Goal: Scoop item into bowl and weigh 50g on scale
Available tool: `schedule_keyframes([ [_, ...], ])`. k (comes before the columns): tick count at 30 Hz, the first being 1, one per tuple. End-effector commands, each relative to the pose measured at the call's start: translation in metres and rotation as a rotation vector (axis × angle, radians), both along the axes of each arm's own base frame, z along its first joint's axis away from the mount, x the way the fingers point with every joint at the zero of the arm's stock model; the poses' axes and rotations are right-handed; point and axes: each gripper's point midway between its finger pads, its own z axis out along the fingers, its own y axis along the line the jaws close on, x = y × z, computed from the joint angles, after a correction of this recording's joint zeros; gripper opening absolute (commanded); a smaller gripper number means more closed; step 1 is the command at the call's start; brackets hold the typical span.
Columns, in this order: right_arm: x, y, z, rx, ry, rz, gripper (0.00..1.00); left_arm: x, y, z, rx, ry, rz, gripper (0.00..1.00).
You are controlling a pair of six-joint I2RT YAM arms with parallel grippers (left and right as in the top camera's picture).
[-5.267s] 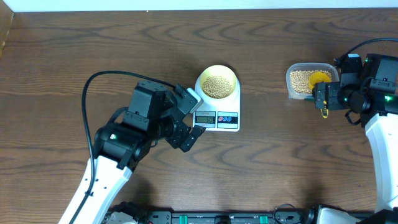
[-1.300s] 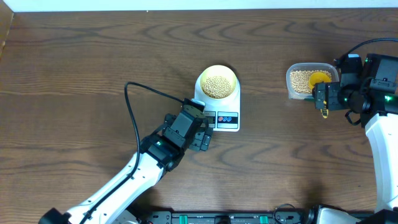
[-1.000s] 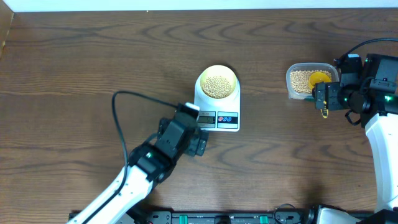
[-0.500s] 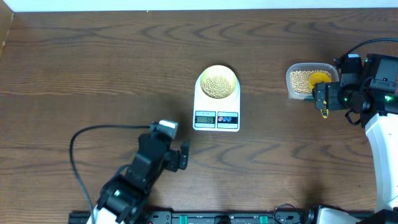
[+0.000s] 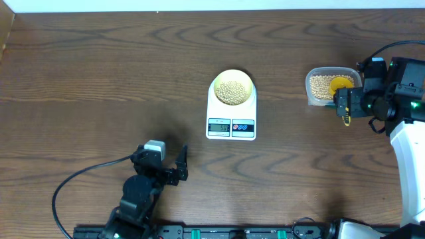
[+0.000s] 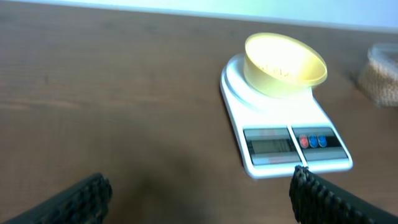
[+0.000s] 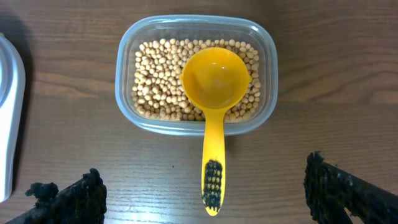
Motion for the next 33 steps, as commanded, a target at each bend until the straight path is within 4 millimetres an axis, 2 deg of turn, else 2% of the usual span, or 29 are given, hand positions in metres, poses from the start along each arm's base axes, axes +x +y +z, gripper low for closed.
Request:
schedule_keyframes([
  [1,0.003,-0.003,0.011,-0.014,-0.029,0.005,0.99,0.004,0.000,0.003,0.013,-0.084,-0.019,0.94],
  [13,0.003,-0.003,0.011,-0.014,-0.029,0.005,0.99,0.010,0.026,0.023,0.012,-0.183,0.082,0.94],
  [33,0.003,-0.003,0.011,-0.014,-0.029,0.005,0.99,0.013,0.050,0.019,0.021,-0.165,0.182,0.94],
])
